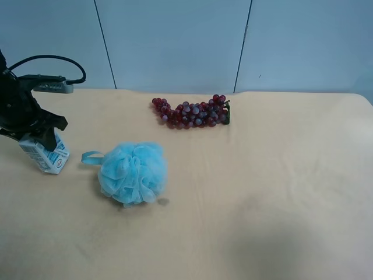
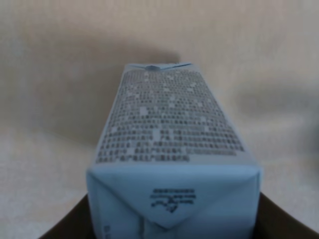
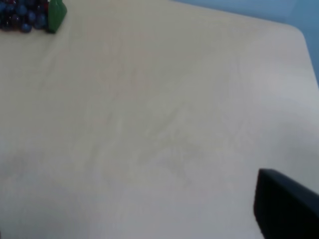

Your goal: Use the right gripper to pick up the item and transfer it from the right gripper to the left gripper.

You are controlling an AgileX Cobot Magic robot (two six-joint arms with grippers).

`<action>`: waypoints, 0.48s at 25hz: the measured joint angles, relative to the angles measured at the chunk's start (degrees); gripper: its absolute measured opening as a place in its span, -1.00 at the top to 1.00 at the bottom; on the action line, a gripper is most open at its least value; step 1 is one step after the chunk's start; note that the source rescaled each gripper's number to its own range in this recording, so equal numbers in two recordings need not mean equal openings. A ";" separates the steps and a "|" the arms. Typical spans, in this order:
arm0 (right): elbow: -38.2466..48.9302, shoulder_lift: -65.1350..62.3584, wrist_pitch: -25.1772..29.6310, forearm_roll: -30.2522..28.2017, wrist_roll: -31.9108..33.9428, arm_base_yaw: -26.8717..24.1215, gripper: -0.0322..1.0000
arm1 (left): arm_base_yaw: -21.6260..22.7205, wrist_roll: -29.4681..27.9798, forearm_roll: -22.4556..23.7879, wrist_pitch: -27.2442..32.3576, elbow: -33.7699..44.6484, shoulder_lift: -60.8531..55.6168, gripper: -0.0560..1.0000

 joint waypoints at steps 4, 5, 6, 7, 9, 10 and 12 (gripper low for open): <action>0.00 0.00 0.00 0.00 0.00 0.00 -1.00 | 0.00 0.00 0.00 -0.78 0.00 0.00 0.89; 0.00 0.00 0.00 0.00 0.00 0.00 -1.00 | 0.00 0.00 0.00 -0.98 0.00 0.00 0.89; 0.00 0.00 0.00 0.00 0.00 0.00 -1.00 | 0.00 0.00 0.00 -1.12 0.00 0.00 0.89; 0.00 0.00 0.00 0.00 0.00 0.00 -1.00 | 0.00 -0.05 0.00 -1.25 0.00 0.00 0.89; 0.00 0.00 0.00 0.00 0.00 0.00 -1.00 | 0.00 -0.05 0.00 -1.25 0.00 0.00 0.89; 0.00 0.00 0.00 0.00 0.00 0.00 -1.00 | 0.00 -0.05 0.00 -1.25 0.00 0.00 0.89; 0.00 0.00 0.00 0.00 0.00 0.00 -1.00 | 0.00 -0.11 -0.01 -1.20 0.00 0.00 0.89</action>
